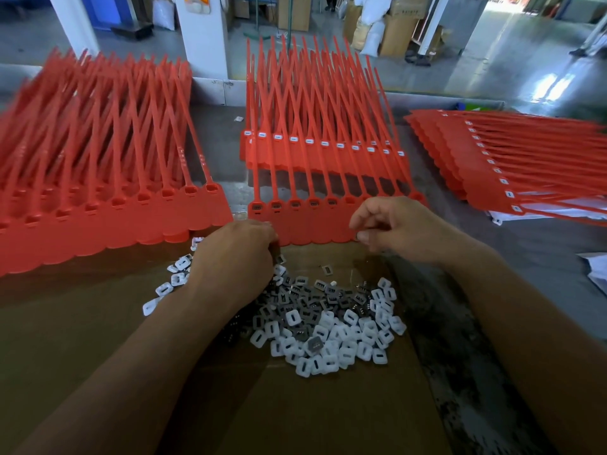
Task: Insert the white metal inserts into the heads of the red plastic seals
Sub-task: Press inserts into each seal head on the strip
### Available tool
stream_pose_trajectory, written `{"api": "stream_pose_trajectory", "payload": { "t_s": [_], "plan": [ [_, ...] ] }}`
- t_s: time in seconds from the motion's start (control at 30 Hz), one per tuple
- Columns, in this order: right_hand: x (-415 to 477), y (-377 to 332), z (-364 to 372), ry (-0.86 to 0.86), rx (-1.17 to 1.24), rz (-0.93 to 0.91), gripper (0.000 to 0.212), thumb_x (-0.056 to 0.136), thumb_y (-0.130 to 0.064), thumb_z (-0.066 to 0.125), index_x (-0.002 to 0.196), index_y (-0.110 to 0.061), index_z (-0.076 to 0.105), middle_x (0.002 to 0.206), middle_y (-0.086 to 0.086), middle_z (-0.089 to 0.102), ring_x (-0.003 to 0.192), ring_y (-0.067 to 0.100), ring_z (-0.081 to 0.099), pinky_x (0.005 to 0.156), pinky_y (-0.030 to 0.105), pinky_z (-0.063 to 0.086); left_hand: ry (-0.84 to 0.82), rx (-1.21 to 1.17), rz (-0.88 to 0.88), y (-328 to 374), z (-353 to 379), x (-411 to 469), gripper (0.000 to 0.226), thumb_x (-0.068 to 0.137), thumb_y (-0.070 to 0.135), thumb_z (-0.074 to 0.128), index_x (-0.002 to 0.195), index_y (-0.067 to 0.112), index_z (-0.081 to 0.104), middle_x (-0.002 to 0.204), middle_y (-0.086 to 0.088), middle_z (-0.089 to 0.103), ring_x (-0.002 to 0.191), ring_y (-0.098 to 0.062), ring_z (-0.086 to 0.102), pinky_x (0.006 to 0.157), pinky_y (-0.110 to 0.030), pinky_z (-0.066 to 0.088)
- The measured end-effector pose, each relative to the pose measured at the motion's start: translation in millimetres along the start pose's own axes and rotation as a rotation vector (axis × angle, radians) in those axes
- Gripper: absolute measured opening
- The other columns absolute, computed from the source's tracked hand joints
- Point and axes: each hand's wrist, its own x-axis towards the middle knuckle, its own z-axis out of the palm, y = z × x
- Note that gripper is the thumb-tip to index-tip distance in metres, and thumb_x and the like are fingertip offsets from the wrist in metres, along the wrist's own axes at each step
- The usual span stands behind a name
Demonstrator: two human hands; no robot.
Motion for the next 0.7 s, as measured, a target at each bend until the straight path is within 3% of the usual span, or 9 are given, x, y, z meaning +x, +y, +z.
{"api": "stream_pose_trajectory", "payload": {
  "t_s": [0.13, 0.3, 0.43, 0.57, 0.7],
  "plan": [
    [-2.0, -2.3, 1.5, -0.012, -0.042, -0.017, 0.017, 0.086, -0.014, 0.063, 0.082, -0.030, 0.062, 0.073, -0.013, 0.062, 0.065, -0.012, 0.056, 0.061, 0.002, 0.041, 0.004, -0.001, 0.001, -0.3, 0.1, -0.4, 0.033, 0.086, 0.005, 0.042, 0.107, 0.015, 0.066, 0.116, 0.002, 0.063, 0.103, -0.019, 0.057, 0.083, -0.031, 0.046],
    [-2.8, 0.1, 6.2, -0.009, -0.043, 0.012, 0.013, 0.080, -0.020, 0.070, 0.071, -0.026, 0.063, 0.059, -0.014, 0.064, 0.056, -0.009, 0.057, 0.057, 0.003, 0.042, 0.002, -0.003, 0.004, -0.4, -0.2, -0.1, 0.032, 0.086, 0.004, 0.042, 0.105, 0.013, 0.066, 0.115, 0.001, 0.063, 0.102, -0.019, 0.057, 0.083, -0.032, 0.047],
    [-3.3, 3.0, 7.5, 0.026, -0.053, -0.010, 0.015, 0.078, -0.021, 0.071, 0.068, -0.030, 0.063, 0.067, -0.013, 0.065, 0.065, -0.007, 0.058, 0.061, 0.004, 0.042, 0.002, -0.002, 0.007, 0.2, 0.1, -0.1, 0.033, 0.085, 0.004, 0.042, 0.106, 0.014, 0.066, 0.115, 0.002, 0.063, 0.102, -0.018, 0.057, 0.082, -0.031, 0.046],
    [-2.8, 4.7, 7.6, 0.039, 0.075, 0.016, 0.016, 0.084, -0.013, 0.066, 0.073, -0.024, 0.061, 0.059, -0.010, 0.065, 0.056, -0.002, 0.061, 0.052, 0.009, 0.046, -0.002, -0.008, 0.010, 0.1, 0.0, -0.4, 0.033, 0.086, 0.004, 0.043, 0.107, 0.014, 0.066, 0.116, 0.002, 0.062, 0.103, -0.018, 0.057, 0.082, -0.030, 0.045],
    [-7.1, 4.2, 6.2, 0.006, 0.104, 0.015, 0.025, 0.084, -0.005, 0.064, 0.088, -0.029, 0.059, 0.063, -0.013, 0.067, 0.061, -0.004, 0.063, 0.059, 0.009, 0.048, -0.001, -0.009, 0.006, 1.0, -0.5, -0.8, 0.033, 0.086, 0.004, 0.042, 0.107, 0.014, 0.066, 0.116, 0.001, 0.063, 0.103, -0.019, 0.057, 0.083, -0.031, 0.046]
  ]
}}
